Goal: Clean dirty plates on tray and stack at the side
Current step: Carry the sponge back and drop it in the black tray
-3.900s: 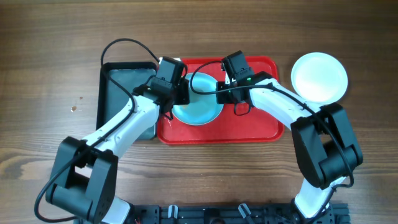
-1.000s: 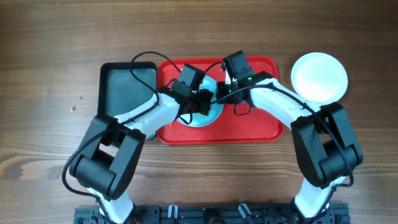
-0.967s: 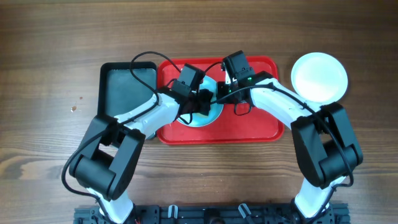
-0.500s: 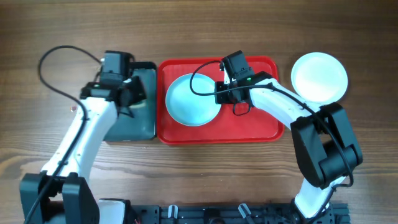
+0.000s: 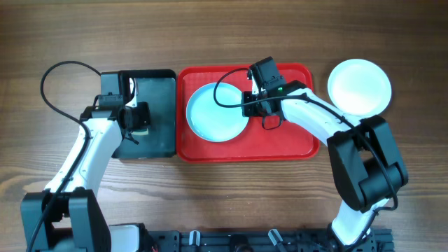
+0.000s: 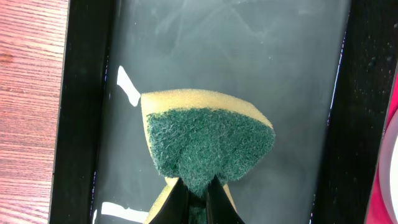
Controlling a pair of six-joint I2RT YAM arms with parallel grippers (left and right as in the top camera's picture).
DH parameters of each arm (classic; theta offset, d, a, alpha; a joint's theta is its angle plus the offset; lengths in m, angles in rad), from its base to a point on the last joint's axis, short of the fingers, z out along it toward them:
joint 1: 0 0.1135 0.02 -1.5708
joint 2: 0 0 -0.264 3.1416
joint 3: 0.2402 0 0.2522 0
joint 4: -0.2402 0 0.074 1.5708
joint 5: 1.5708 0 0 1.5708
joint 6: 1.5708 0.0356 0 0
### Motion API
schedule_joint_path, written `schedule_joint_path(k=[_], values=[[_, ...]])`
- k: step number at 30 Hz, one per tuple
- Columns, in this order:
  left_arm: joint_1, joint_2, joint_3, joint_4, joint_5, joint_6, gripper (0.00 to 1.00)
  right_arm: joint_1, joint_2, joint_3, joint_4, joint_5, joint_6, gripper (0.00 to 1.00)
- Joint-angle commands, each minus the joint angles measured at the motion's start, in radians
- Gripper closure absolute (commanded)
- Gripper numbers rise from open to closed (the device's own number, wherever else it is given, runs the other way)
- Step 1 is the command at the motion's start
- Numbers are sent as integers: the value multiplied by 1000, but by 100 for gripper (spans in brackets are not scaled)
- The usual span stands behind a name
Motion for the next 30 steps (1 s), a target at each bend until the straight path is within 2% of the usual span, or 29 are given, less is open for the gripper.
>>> schedule_joint_path(k=[1,10,12,13,16,22,23,27,30], values=[[3,4,-7,6,16,19,96,5,11,12,4,-17,-11,96],[3,4,-7,1,16,12,96,5,11,12,3,-18,-11,96],[3,4,-7,-6,16,12,82,5,11,12,3,-17,-11,96],[3,4,-7,-6,16,12,79,5,11,12,3,-17,-11,96],[3,4,-7,2,16,12,51,5,11,12,4,-17,-29,95],[4,-56,69,31,15,11,40,5,11,11,4,-17,-29,94],[4,-79,94,35,10,10,37,5,11,11,4,-17,-28,94],[68,-190,164,129,-97,-115,0,5,11,11,4,-18,-28,94],[98,-212,163,132,-97,-116,0,5,11,11,4,-18,-28,94]])
